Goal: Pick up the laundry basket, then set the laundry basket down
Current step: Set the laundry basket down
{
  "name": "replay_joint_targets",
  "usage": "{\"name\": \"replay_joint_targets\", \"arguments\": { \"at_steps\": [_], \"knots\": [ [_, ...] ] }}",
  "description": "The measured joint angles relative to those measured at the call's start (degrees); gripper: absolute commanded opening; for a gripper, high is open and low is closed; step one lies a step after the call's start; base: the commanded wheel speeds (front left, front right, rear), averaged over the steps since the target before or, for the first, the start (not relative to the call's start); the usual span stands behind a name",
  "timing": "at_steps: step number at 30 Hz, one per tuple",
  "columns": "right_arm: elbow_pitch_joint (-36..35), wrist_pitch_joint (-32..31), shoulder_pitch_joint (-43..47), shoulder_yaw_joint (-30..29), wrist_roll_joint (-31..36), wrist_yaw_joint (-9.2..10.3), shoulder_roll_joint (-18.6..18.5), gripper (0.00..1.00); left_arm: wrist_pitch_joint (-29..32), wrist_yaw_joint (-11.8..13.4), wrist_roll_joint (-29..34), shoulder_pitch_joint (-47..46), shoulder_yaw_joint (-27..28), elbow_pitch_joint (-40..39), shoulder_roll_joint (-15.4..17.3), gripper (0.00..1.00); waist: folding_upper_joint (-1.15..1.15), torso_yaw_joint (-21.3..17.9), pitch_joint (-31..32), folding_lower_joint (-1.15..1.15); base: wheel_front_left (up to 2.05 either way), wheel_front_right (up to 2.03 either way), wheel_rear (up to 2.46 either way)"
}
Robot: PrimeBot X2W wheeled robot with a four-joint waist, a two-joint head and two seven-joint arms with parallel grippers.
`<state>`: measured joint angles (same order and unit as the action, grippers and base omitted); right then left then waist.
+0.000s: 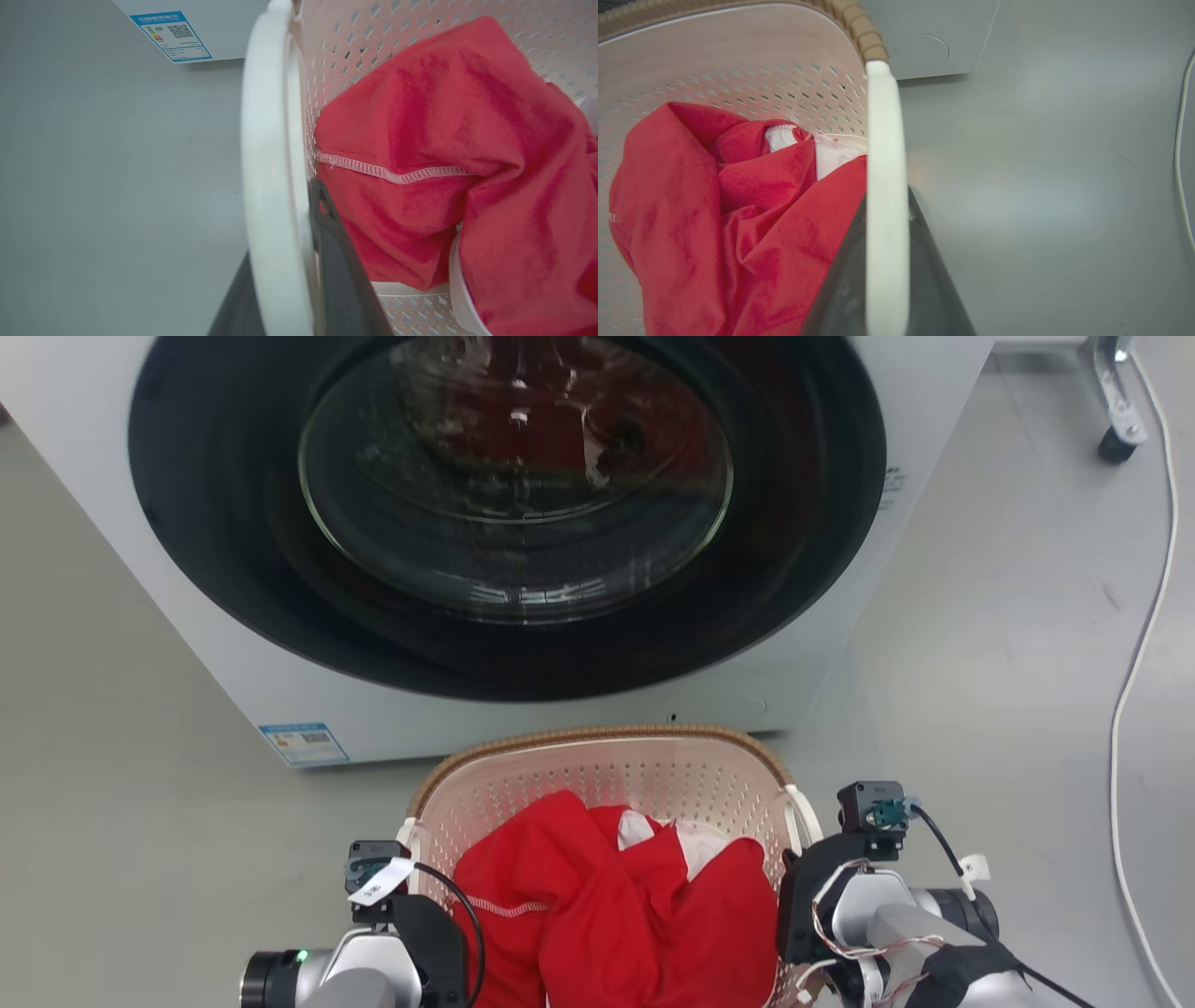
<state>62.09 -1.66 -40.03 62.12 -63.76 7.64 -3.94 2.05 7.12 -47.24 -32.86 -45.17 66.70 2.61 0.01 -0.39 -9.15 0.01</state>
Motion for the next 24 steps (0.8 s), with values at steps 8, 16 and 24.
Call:
{"name": "replay_joint_targets", "arguments": {
  "at_steps": [8,16,24],
  "knots": [
    [1.0,1.3,-4.6,0.0,0.3,-0.02,0.2,0.00,-1.9,0.0,0.4,-4.2,0.8,0.9,-0.3,0.00,0.00,-0.2,-7.4,0.01,0.00,0.00,0.00],
    [1.0,2.5,-8.2,0.0,0.9,-0.01,0.1,0.00,-3.5,0.0,1.0,-8.3,1.5,1.7,-0.3,0.00,0.00,0.0,-14.2,0.01,0.00,0.00,0.00],
    [1.7,4.0,-11.8,0.0,1.4,-0.01,0.0,0.00,-5.0,0.0,1.0,-12.0,1.9,1.7,-0.2,0.00,0.01,0.4,-21.1,0.01,0.00,0.00,0.00]
  ]
}}
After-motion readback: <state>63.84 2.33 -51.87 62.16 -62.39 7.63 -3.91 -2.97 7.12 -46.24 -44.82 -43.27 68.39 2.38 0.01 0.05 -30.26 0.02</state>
